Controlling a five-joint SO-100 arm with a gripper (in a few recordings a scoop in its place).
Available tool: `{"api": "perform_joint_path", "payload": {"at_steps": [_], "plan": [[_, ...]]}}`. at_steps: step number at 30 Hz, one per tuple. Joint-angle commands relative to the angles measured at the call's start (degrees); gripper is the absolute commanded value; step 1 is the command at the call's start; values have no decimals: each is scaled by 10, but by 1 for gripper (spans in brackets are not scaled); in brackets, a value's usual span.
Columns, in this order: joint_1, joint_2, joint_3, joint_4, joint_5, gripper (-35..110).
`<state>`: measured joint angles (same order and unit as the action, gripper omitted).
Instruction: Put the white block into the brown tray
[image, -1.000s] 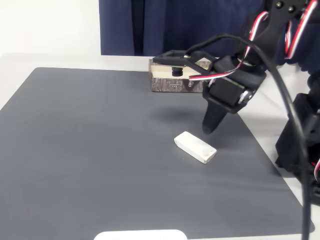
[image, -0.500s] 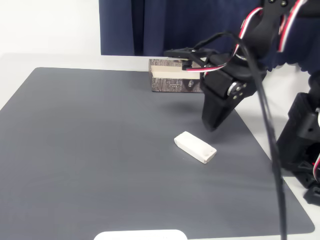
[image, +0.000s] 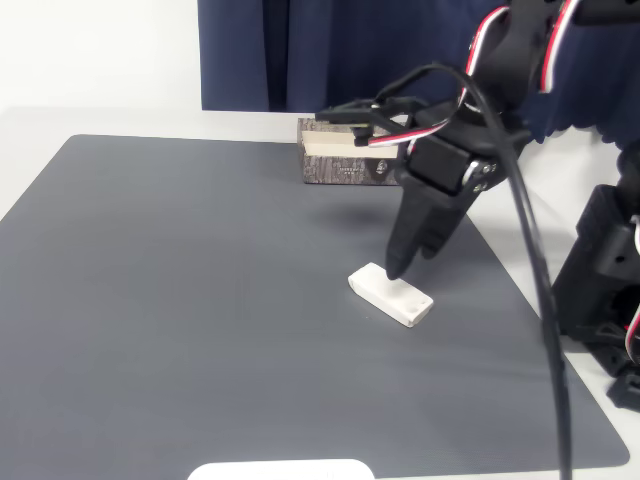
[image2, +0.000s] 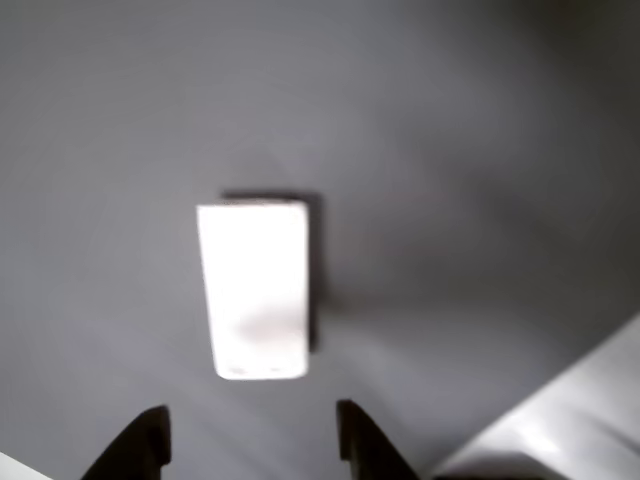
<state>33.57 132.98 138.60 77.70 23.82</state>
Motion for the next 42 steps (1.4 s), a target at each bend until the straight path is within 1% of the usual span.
{"api": "perform_joint_path", "payload": {"at_steps": [1, 8, 17, 23, 27, 35, 42], "plan": [[5, -7, -28, 25, -15, 39], [7, -53, -48, 15, -20, 39], [-8, -118, -42, -69, -11, 38], [-7, -150, -46, -76, -11, 39], [0, -172, -53, -91, -33, 38], [-5, -191, -54, -120, -31, 38], [-5, -195, -53, -124, -27, 38]]}}
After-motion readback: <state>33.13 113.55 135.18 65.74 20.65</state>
